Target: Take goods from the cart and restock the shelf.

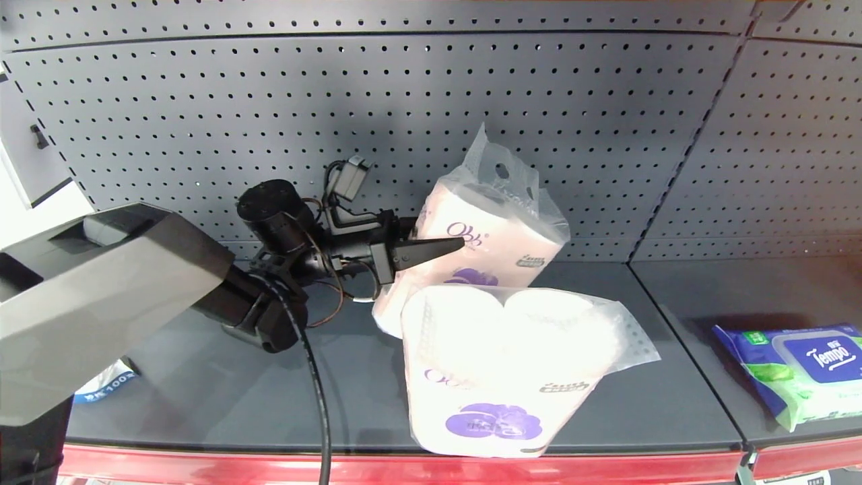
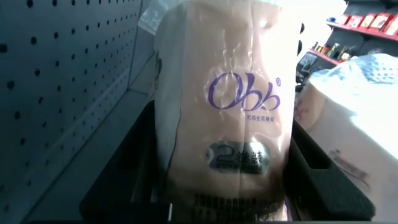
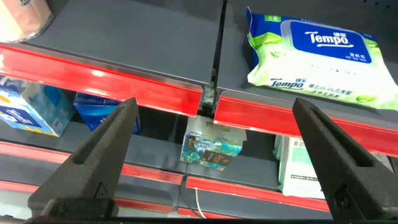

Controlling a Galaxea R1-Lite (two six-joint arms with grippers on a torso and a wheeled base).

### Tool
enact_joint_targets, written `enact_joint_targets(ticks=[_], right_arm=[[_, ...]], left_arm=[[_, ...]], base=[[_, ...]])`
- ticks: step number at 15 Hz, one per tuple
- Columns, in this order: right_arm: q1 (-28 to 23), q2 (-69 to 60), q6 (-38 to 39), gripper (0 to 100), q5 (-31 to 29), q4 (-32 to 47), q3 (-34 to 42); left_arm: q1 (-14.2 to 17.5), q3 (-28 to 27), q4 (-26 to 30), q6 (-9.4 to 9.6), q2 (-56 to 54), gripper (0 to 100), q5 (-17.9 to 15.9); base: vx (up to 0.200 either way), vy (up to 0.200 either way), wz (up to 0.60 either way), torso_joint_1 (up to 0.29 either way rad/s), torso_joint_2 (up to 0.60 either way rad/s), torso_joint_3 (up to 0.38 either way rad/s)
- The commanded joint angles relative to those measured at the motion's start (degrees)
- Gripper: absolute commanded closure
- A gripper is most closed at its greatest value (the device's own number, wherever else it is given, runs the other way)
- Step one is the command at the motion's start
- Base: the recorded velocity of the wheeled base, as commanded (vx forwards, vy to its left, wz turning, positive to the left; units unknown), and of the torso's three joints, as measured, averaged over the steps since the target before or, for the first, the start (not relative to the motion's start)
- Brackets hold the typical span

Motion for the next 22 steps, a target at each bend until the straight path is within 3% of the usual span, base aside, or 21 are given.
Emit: enact_joint_targets(ticks=[1, 3, 8, 12, 16, 22], right_arm=[[0.01, 0.05, -0.01, 0, 0.02, -0.01, -0.01], [0.01, 0.05, -0.01, 0, 0.02, -0.01, -0.01], [0.01, 0.05, 0.07, 0, 0.02, -0.1, -0.01], [0.01, 0.14, 0.07, 0, 0.02, -0.1, -0.01], [0.01, 0.14, 0.07, 0, 0.02, -0.01, -0.01], [0.01, 0.14, 0.07, 0, 0.02, -0.1, -0.01]], left_arm=[[-0.05, -2.67, 0.03, 0.09, 0.92, 100, 0.18], [-0.4, -6.19, 1.0, 0.09, 2.59, 100, 0.27], [-0.67, -7.86, 2.05, 0.09, 3.12, 100, 0.62], [-0.84, -16.21, 2.14, 0.09, 7.51, 100, 0.97], [-0.75, -15.5, 2.05, 0.09, 8.83, 100, 0.71], [-0.4, -7.77, 1.79, 0.09, 5.75, 100, -0.17]], base=[[0.0, 0.0, 0.0, 0.0, 0.0, 0.0], [0.0, 0.0, 0.0, 0.0, 0.0, 0.0], [0.0, 0.0, 0.0, 0.0, 0.0, 0.0], [0.0, 0.0, 0.0, 0.0, 0.0, 0.0], [0.0, 0.0, 0.0, 0.0, 0.0, 0.0], [0.0, 0.0, 0.0, 0.0, 0.0, 0.0]])
